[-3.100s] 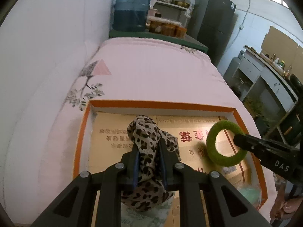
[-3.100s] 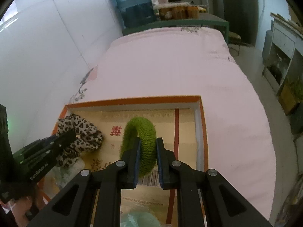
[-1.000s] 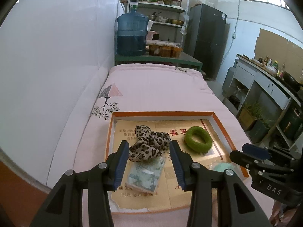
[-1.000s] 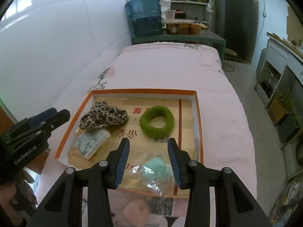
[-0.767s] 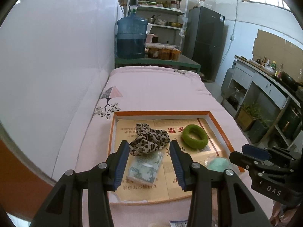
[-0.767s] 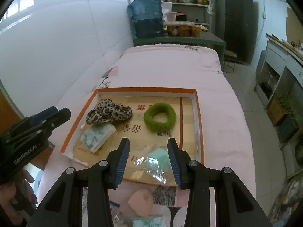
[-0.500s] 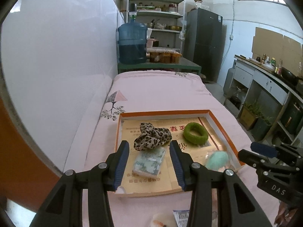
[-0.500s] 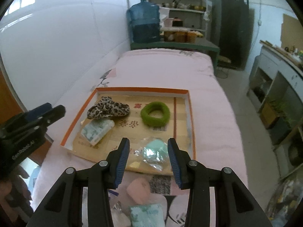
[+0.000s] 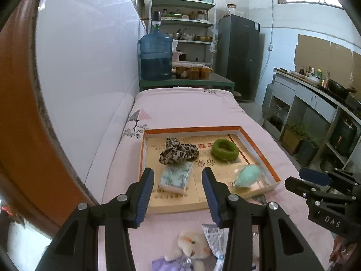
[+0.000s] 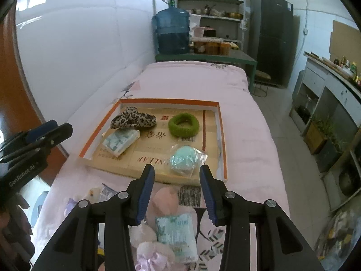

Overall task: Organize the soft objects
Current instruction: 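Move both grippers back to the pile of soft items beside the lid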

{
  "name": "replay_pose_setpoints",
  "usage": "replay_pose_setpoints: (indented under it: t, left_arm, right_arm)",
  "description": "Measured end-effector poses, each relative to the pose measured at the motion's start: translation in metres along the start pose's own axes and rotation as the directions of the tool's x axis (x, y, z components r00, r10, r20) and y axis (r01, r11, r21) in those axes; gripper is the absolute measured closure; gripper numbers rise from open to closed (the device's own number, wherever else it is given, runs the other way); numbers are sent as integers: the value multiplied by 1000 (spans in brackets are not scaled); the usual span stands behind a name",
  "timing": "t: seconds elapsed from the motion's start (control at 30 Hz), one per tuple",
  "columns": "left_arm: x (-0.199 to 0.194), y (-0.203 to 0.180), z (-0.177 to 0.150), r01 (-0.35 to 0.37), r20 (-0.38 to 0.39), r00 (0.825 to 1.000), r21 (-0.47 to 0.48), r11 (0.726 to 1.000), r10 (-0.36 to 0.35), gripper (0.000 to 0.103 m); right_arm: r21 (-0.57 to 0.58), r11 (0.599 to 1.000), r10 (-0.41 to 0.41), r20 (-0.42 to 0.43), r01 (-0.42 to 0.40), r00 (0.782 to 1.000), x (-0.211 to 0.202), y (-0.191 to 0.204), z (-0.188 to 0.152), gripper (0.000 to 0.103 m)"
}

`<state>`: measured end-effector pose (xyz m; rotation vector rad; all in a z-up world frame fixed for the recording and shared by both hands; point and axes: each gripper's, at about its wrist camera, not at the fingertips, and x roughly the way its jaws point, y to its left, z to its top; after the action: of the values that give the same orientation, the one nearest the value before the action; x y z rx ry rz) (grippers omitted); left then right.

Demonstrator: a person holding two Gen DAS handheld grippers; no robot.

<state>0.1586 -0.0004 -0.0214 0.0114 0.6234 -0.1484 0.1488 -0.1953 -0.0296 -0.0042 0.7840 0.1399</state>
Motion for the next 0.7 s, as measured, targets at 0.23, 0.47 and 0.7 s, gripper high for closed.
replay_pose_setpoints:
  t: [0.23,0.47,0.7]
  left_arm:
    - [-16,4,-15,15,-1,1000,-10,1000,-15,59]
    - [-29,8,-31,20,2,1000,-20,1000,-20,59]
    - [-35,11,-48,31,-7,999,-28,999,-31,59]
  right_arm:
    - [-2,1000,10,4,-10,1000,-14,1,-19,60]
    - [-28,999,40,-17,-41,999,-21,9,-46,60]
    - [-53,996,66,-45,-69,997,-18,17,-69,60]
